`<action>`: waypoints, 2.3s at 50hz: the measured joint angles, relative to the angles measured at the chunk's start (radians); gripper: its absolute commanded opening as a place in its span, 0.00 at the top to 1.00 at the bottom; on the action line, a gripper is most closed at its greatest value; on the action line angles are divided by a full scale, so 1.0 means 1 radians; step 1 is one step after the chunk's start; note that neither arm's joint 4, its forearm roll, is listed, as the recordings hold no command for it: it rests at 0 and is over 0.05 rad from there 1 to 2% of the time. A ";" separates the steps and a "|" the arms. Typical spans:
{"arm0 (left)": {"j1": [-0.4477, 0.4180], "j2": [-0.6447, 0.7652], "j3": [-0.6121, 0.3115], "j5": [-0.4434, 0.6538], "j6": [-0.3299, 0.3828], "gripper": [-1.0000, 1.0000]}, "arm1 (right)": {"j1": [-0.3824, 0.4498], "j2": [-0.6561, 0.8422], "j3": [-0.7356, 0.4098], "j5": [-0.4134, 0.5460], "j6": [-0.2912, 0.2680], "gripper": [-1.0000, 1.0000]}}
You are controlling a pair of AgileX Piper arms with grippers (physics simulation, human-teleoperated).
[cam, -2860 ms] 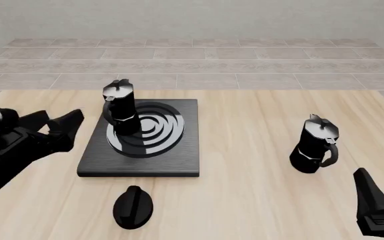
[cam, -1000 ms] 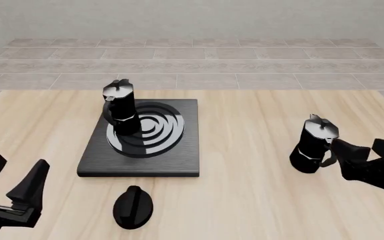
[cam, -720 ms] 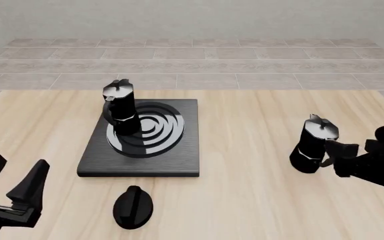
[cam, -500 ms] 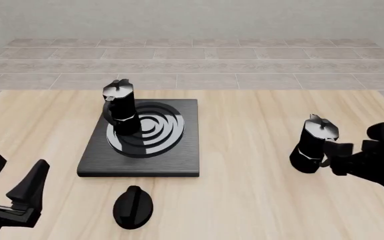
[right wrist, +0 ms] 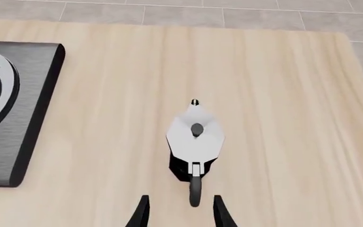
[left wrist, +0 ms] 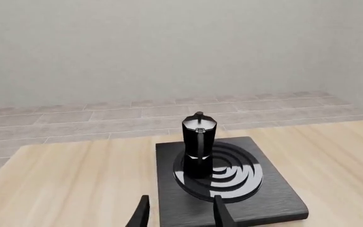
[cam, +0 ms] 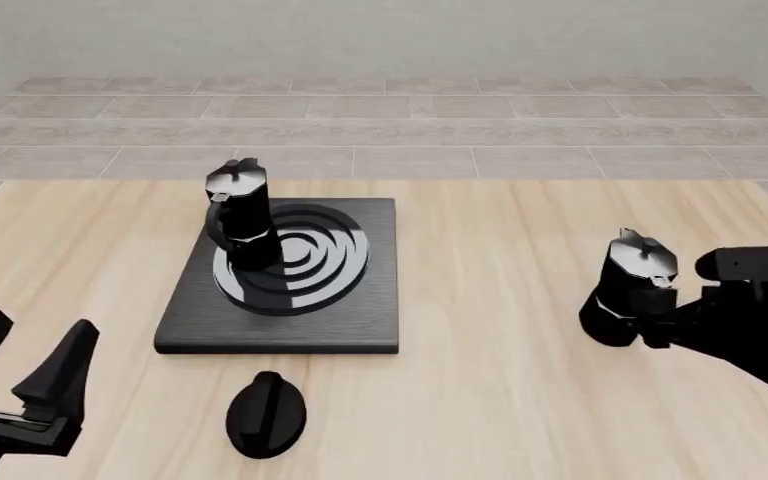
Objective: Put both moka pots on the stove.
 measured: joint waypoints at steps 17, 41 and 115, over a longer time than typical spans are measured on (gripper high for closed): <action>0.000 0.007 -0.002 -0.005 0.000 0.00 | -0.012 0.114 0.007 -0.097 0.001 0.00; 0.000 0.017 0.002 -0.018 0.000 0.00 | -0.021 0.263 0.007 -0.213 0.004 0.00; -0.001 0.013 0.001 -0.013 0.000 0.00 | 0.024 -0.076 -0.134 0.066 -0.078 1.00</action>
